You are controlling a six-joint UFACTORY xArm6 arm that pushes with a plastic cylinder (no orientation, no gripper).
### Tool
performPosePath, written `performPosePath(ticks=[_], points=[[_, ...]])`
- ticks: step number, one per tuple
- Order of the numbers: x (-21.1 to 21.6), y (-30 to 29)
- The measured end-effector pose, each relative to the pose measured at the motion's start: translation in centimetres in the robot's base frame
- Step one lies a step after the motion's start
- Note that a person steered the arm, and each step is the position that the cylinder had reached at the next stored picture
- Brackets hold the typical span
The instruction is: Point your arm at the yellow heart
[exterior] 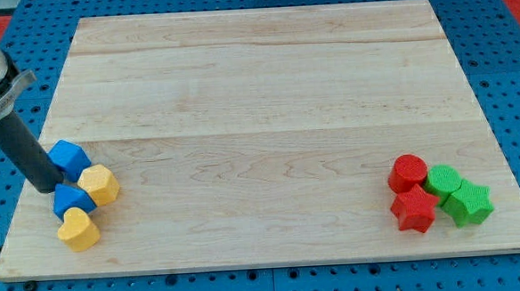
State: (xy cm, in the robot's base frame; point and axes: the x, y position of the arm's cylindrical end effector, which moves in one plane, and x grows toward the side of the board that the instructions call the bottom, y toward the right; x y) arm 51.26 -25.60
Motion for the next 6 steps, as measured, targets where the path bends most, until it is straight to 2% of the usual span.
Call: performPosePath(ticks=[1, 2, 3, 4, 6], points=[[2.9, -4.1], [7.9, -3.6], [10.5, 1.3], [10.5, 5.3], [6.8, 5.7]])
